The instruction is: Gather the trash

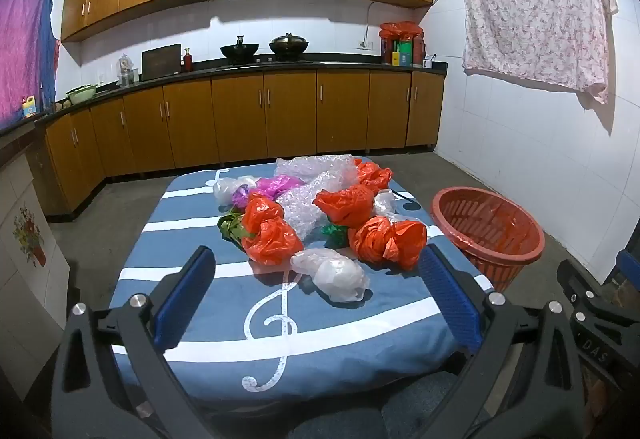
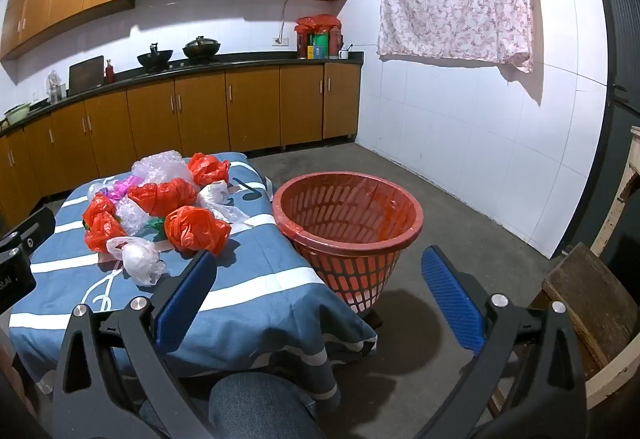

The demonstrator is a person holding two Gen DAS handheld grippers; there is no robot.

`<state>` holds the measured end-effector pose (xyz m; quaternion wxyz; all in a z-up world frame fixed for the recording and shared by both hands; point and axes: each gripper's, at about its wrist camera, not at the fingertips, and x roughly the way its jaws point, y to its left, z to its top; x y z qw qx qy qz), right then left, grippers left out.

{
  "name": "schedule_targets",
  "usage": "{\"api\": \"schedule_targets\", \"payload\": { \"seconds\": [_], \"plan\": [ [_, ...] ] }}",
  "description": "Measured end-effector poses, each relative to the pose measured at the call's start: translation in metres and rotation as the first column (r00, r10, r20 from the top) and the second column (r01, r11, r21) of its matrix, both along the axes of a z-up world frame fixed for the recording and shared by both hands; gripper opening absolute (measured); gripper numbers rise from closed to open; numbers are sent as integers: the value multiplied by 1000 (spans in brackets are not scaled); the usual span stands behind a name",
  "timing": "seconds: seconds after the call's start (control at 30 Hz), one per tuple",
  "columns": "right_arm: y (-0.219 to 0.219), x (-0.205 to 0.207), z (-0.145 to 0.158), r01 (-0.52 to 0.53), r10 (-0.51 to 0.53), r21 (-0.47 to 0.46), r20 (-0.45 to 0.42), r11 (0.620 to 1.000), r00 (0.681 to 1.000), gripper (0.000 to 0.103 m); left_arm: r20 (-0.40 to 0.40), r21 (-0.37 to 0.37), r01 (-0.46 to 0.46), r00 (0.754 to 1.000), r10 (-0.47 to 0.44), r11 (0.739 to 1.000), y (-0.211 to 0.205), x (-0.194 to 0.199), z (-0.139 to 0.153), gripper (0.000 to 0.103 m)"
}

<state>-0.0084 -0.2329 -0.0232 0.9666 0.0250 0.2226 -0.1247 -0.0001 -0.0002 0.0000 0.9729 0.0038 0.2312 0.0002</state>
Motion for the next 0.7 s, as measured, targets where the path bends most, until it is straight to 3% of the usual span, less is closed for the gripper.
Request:
{"api": "schedule_targets", "payload": {
  "seconds": [0.7],
  "plan": [
    [0, 1, 0, 0, 0, 0, -1, 1000, 1000, 101, -5, -4, 1, 1000, -1, 1000, -1, -1, 0, 99]
  ]
}}
